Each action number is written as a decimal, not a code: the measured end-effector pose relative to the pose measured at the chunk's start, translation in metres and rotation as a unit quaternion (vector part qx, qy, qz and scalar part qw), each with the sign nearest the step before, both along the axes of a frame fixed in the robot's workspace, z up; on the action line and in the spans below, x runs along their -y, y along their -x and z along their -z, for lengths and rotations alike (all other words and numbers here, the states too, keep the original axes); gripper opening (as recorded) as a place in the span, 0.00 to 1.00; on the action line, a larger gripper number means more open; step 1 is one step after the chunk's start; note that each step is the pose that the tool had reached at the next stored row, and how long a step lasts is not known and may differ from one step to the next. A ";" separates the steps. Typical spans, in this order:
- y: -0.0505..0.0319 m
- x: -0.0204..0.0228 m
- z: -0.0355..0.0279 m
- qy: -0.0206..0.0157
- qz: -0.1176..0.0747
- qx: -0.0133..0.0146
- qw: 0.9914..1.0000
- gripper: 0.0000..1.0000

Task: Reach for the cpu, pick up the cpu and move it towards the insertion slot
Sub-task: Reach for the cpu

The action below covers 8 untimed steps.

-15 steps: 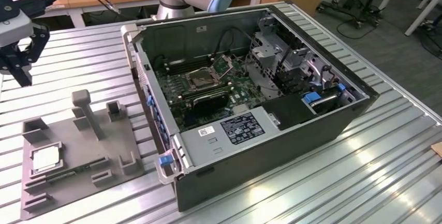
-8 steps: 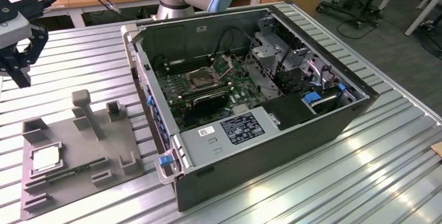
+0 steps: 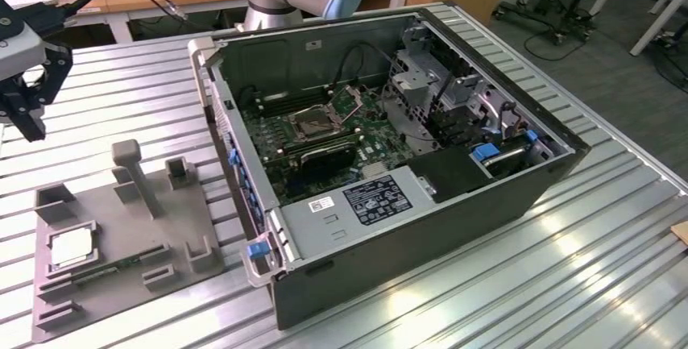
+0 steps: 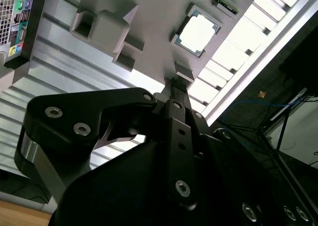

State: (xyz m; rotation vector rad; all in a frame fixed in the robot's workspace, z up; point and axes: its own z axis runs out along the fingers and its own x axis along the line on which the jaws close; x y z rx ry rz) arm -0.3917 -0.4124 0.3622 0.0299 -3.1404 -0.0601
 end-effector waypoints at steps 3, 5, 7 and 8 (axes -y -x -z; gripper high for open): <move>0.0000 0.0000 0.0000 0.000 0.000 0.000 1.000 0.11; 0.0001 0.0000 0.0000 0.000 0.000 0.000 1.000 0.11; 0.0001 0.0001 0.0001 0.000 0.000 0.000 1.000 0.11; 0.0001 0.0001 0.0003 0.000 0.000 0.000 1.000 0.11</move>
